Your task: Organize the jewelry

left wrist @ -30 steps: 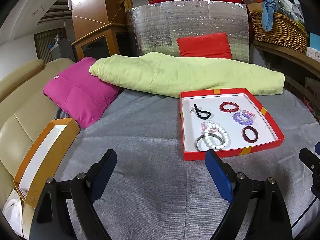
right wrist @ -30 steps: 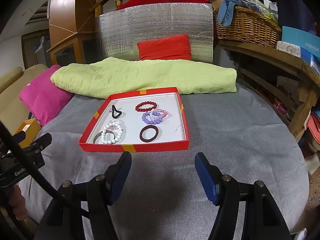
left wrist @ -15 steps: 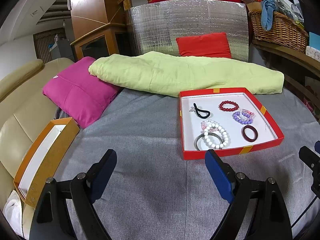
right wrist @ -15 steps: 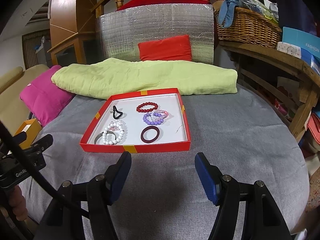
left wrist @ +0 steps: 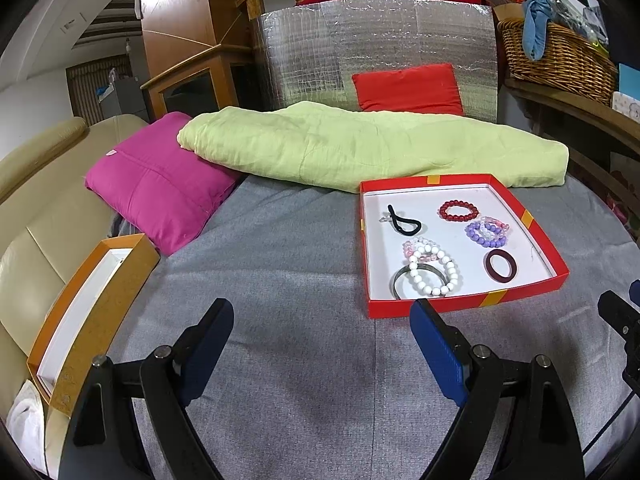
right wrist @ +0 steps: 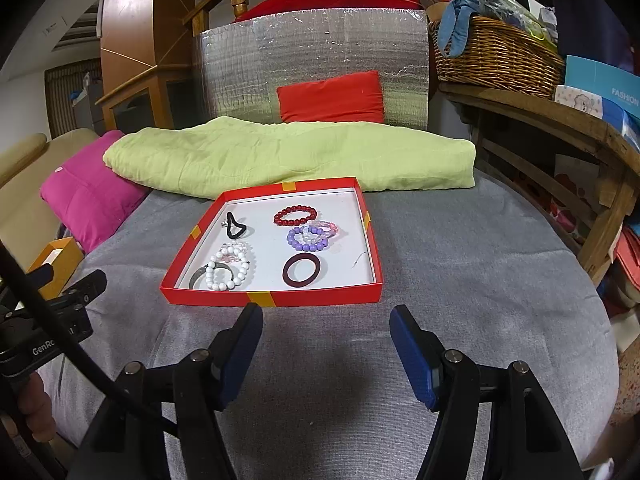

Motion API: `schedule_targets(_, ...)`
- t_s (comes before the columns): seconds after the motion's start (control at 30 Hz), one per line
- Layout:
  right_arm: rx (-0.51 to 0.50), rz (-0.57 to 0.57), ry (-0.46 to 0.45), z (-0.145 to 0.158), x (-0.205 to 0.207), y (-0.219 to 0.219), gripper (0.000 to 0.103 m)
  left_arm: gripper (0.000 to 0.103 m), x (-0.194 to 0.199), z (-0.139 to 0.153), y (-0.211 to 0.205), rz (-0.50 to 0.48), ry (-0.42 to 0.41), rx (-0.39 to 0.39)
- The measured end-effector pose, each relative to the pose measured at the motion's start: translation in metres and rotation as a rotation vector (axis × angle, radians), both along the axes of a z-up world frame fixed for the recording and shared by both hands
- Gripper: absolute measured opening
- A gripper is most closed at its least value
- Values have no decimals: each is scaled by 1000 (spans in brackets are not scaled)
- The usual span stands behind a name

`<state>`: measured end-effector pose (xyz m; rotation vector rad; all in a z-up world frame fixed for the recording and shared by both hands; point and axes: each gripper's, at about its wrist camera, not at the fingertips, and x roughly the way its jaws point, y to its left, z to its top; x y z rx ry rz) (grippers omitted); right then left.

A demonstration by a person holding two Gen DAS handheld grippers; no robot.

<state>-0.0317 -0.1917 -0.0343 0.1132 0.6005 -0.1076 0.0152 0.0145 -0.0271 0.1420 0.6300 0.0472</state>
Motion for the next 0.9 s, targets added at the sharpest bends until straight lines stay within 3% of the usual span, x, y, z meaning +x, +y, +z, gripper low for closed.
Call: schedule_targets(0.9, -13, 35, -26, 5, 2, 17, 70, 90, -2, 0, 13, 22, -4, 2)
